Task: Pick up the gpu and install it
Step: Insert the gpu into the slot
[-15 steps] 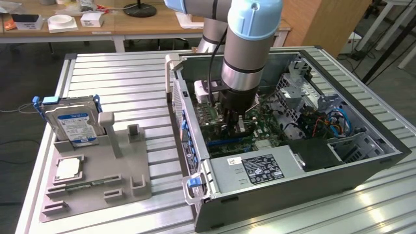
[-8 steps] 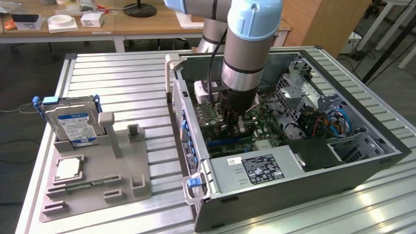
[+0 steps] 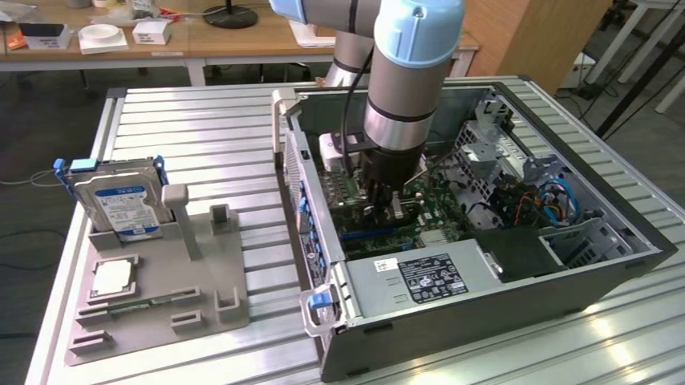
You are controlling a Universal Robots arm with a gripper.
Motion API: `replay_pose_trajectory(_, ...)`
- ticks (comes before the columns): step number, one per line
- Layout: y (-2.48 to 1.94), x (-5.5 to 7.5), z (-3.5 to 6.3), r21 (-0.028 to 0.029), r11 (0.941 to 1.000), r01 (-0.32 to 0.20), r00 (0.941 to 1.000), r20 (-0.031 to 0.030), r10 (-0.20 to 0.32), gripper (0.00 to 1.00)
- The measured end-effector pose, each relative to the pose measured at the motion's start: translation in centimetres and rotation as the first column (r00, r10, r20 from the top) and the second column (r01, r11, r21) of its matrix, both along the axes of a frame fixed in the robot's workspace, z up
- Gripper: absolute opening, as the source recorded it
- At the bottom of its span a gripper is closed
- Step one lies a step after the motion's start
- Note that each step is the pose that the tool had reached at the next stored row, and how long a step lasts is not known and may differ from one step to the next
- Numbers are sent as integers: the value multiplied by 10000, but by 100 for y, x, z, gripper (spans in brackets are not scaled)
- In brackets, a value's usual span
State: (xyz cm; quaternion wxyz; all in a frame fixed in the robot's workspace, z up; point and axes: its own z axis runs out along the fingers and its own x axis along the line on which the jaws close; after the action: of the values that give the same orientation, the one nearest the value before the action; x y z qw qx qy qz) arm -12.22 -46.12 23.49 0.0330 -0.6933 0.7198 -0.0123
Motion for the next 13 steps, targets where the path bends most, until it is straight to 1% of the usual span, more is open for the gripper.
replay_pose_trajectory(13,-3,3,-14,-2,10000,-20,10000,-2,20,28)
